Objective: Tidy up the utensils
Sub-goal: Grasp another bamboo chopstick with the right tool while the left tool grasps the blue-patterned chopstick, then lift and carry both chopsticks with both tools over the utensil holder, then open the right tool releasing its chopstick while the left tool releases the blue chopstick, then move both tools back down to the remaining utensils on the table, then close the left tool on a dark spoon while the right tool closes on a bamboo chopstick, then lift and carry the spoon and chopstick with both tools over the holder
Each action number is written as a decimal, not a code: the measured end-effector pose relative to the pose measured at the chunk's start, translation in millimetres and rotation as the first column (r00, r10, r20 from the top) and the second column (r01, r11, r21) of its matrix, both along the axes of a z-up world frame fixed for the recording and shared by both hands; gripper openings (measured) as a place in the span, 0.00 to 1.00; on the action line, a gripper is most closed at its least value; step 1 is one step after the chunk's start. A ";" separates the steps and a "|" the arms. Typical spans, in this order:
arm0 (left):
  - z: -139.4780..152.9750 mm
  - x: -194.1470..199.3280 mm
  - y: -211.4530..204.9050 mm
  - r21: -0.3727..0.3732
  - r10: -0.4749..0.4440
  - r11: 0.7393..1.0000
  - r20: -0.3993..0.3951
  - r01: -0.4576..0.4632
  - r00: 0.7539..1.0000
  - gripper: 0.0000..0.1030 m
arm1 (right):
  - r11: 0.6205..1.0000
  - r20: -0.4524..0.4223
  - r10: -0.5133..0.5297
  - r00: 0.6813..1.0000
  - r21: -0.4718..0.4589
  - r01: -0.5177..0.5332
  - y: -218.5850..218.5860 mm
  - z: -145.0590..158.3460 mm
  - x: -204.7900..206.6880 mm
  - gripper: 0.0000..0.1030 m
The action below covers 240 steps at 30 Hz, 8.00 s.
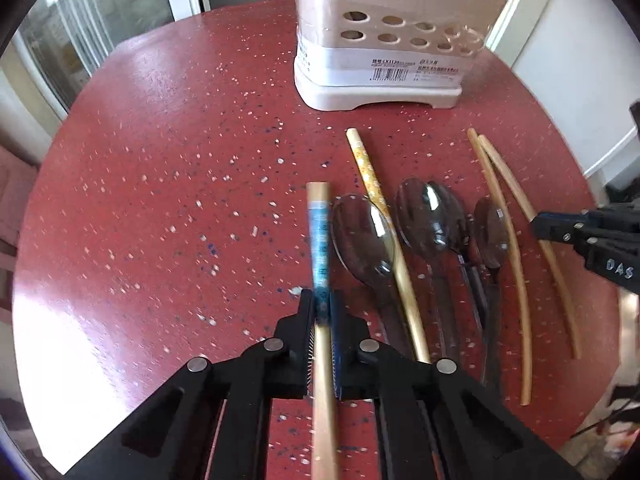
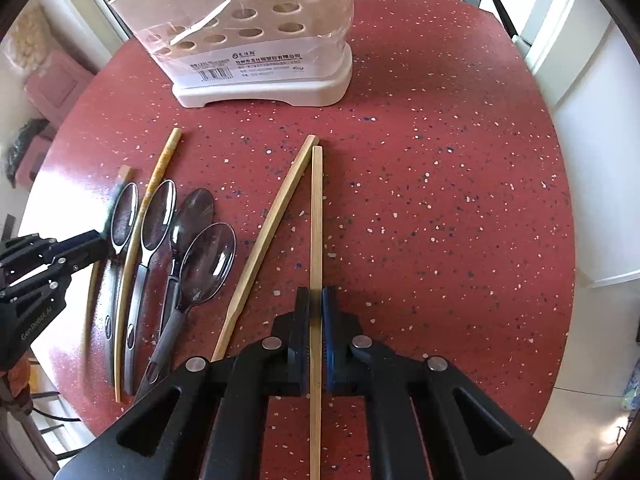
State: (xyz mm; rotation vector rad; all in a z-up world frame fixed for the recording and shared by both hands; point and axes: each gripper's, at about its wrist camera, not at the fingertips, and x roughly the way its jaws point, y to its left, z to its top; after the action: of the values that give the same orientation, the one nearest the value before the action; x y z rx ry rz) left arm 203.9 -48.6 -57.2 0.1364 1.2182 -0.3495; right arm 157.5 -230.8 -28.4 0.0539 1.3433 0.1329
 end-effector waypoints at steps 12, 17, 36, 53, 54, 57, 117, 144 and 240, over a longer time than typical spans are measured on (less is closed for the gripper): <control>35.5 -46.0 20.9 -0.142 0.109 0.987 0.215 -0.079 0.971 0.36 | 0.992 0.147 -0.021 0.989 0.123 0.003 -23.4 36.7 -33.1 0.06; 70.2 -52.9 20.8 -0.197 0.148 0.976 0.293 -0.092 0.945 0.36 | 0.980 0.196 -0.041 0.980 0.198 0.001 -34.8 64.6 -41.9 0.06; 196.5 -19.2 30.1 -0.368 0.240 0.929 0.492 -0.050 0.837 0.36 | 0.959 0.421 -0.121 0.899 0.282 -0.003 -32.7 153.0 10.6 0.06; 257.2 67.1 15.1 -0.402 0.292 0.915 0.580 -0.045 0.760 0.35 | 0.964 0.683 -0.117 0.721 0.253 -0.083 -2.9 209.0 105.3 0.06; 253.8 69.1 12.8 -0.401 0.294 0.915 0.578 -0.049 0.761 0.35 | 0.968 0.700 -0.109 0.706 0.237 -0.086 0.6 207.5 109.3 0.06; 238.1 81.9 9.0 -0.405 0.303 0.912 0.564 -0.063 0.768 0.35 | 0.980 0.747 -0.082 0.660 0.180 -0.081 11.5 201.7 119.1 0.06; 90.9 -51.5 29.6 -0.169 0.263 0.963 0.390 -0.212 0.883 0.36 | 0.963 0.359 -0.195 0.913 0.245 0.109 -14.4 72.6 0.0 0.48; 2.3 -91.0 36.8 -0.067 0.261 0.965 0.240 -0.252 0.935 1.00 | 0.951 0.148 -0.233 0.961 0.240 0.193 -1.3 9.1 -73.6 0.61; 140.1 -45.5 28.3 -0.338 0.252 0.934 0.393 -0.117 0.884 0.40 | 0.941 0.354 -0.128 0.926 0.338 0.001 -20.9 118.6 -29.5 0.06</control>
State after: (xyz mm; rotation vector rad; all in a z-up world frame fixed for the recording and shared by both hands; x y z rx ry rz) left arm 158.4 -20.2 82.9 -0.1675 0.7162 -0.3133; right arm 128.0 -251.7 90.2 0.3442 0.9255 0.2983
